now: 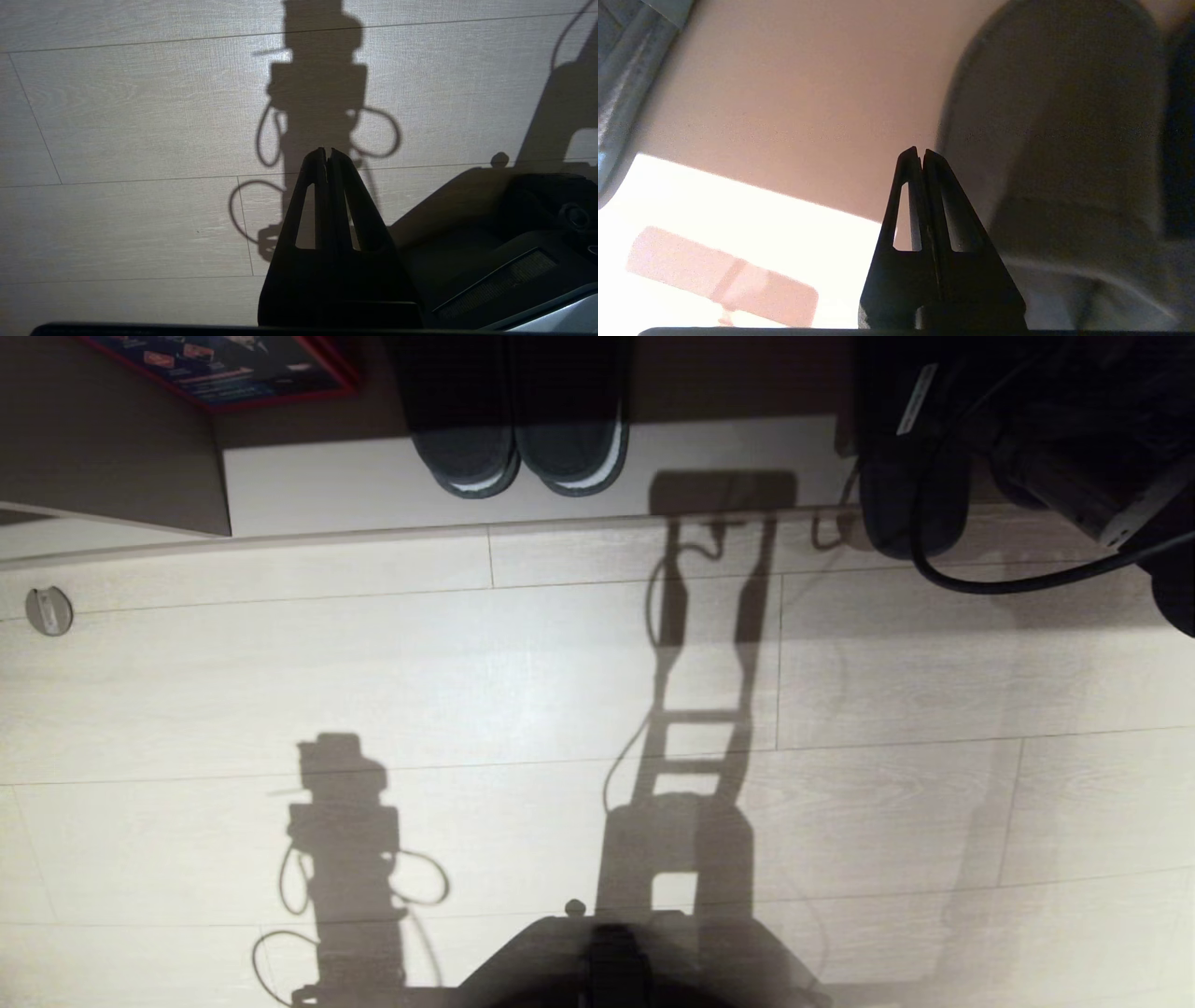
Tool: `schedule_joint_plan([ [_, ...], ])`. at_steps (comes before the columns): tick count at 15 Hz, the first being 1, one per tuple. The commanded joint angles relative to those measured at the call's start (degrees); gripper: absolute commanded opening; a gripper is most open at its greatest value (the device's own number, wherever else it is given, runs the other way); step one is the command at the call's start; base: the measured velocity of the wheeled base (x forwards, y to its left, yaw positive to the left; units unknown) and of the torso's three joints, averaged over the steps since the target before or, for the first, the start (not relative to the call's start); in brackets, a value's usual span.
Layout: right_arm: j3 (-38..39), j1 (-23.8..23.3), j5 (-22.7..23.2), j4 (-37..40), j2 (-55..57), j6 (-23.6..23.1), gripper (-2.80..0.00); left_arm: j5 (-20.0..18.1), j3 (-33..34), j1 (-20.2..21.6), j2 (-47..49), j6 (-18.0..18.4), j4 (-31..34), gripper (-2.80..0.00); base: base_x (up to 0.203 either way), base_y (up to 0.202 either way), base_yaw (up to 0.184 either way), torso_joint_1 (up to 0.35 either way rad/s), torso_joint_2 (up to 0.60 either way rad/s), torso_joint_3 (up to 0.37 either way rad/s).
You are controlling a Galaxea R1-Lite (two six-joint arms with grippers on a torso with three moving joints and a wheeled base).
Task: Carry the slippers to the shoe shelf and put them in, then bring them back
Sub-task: Place the slippers into the shoe cabinet, then pick up the slippers in the shoe cabinet
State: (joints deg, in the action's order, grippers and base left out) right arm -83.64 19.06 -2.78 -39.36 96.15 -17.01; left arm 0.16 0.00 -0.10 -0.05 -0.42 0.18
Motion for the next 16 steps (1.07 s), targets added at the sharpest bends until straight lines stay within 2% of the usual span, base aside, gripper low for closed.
schedule_joint_plan([
  [1,2.71,0.64,0.01,-0.19,-3.49,-0.09,-2.80,0.02,0.00,0.01,0.05,-0.02,-0.01,-2.80,0.000,0.000,0.000,0.000,0.00,0.000],
  [2,6.94,1.01,0.02,-0.20,-6.09,-0.06,-2.80,0.02,0.00,0.01,0.05,-0.02,-0.01,-2.80,0.000,0.000,0.000,0.000,0.00,0.000],
  [6,32.00,2.00,-0.40,0.68,-18.71,-1.18,-2.80,0.02,0.00,0.01,0.05,-0.02,-0.01,-2.80,0.000,0.000,0.000,0.000,0.00,0.000],
  [9,43.61,1.90,-1.25,4.43,-24.07,-3.69,-2.80,0.02,0.00,0.01,0.05,-0.02,0.00,-2.80,0.000,0.000,0.000,0.000,0.00,0.000],
  [12,46.15,1.49,-4.20,5.26,-23.36,-5.30,-2.80,0.02,0.00,0.01,0.05,-0.02,-0.01,-2.80,0.000,0.000,0.000,0.000,0.00,0.000],
  [14,46.28,1.41,-4.35,5.16,-22.49,-5.23,-2.80,0.02,0.00,0.01,0.05,-0.02,0.08,-2.80,0.000,0.000,0.000,0.000,0.00,0.000],
  [16,45.81,0.13,-5.73,2.61,-18.99,-5.26,-2.80,0.02,0.00,0.01,0.05,-0.02,-0.01,-2.80,0.000,0.000,0.000,0.000,0.00,0.000],
])
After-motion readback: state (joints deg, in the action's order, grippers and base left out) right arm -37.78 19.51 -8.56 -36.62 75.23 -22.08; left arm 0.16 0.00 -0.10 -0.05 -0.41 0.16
